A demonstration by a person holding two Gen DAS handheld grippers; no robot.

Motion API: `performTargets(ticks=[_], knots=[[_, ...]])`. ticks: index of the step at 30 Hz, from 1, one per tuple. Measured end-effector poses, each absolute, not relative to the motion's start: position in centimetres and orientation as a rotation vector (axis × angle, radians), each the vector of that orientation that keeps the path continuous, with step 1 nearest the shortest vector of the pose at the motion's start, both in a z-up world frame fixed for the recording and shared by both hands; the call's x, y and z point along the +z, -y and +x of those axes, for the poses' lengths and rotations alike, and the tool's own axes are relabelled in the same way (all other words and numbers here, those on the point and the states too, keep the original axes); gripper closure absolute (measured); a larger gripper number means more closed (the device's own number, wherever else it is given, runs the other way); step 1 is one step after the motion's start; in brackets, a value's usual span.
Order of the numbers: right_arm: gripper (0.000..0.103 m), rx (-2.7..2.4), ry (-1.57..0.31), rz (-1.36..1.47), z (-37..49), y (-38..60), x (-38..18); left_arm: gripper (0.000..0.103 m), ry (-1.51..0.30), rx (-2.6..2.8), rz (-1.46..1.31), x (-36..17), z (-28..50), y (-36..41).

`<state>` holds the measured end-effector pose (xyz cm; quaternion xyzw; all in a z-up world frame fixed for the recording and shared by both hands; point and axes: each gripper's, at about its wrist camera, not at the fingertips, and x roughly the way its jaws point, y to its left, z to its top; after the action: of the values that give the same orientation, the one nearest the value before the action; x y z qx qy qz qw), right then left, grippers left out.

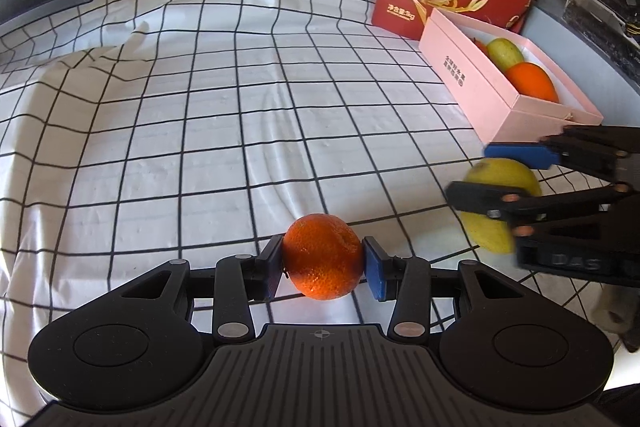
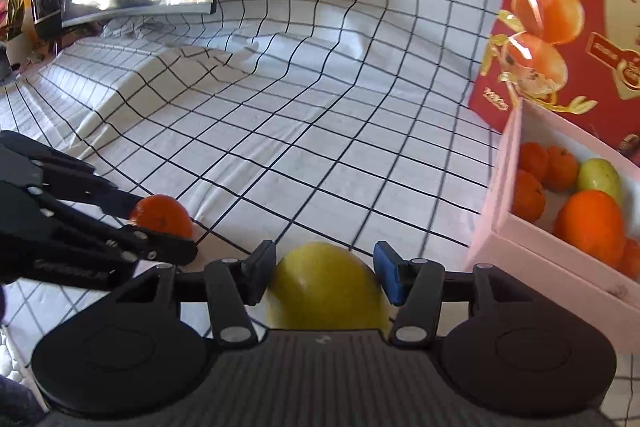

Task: Organize fruits
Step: 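Lift the green pear with the right tool while the left tool holds its tangerine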

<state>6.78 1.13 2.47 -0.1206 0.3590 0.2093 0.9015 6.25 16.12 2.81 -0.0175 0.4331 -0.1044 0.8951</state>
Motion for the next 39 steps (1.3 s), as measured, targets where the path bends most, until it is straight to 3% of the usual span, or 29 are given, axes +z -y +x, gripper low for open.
performTargets(ticks=[6, 14, 16, 20, 25, 29, 39], knots=[[0.063, 0.401, -0.717, -0.219, 5.4, 1.1, 4.2, 0.056, -0.887, -0.278, -0.01, 2.6, 6.8, -14.4], [0.064, 0.383, -0.695, -0.2, 4.5, 2.2, 4.5, 0.056, -0.89, -0.295, 0.001, 2.5, 6.8, -13.8], [0.062, 0.39, -0.694, -0.196, 4.2, 2.4, 4.5, 0.056, -0.89, -0.294, 0.0, 2.5, 6.7, -13.8], [0.049, 0.399, -0.692, -0.203, 4.2, 2.1, 4.0, 0.056, -0.895, -0.292, -0.029, 2.5, 6.6, -14.1], [0.046, 0.438, -0.709, -0.195, 5.1, 1.3, 3.0, 0.056, -0.896, -0.284, -0.022, 2.6, 6.2, -14.1], [0.037, 0.462, -0.742, -0.212, 5.2, 0.6, 1.8, 0.056, -0.901, -0.274, -0.033, 2.5, 6.0, -14.5], [0.038, 0.5, -0.777, -0.23, 5.5, -0.4, 0.6, 0.055, -0.91, -0.261, -0.042, 2.5, 6.2, -14.4]])
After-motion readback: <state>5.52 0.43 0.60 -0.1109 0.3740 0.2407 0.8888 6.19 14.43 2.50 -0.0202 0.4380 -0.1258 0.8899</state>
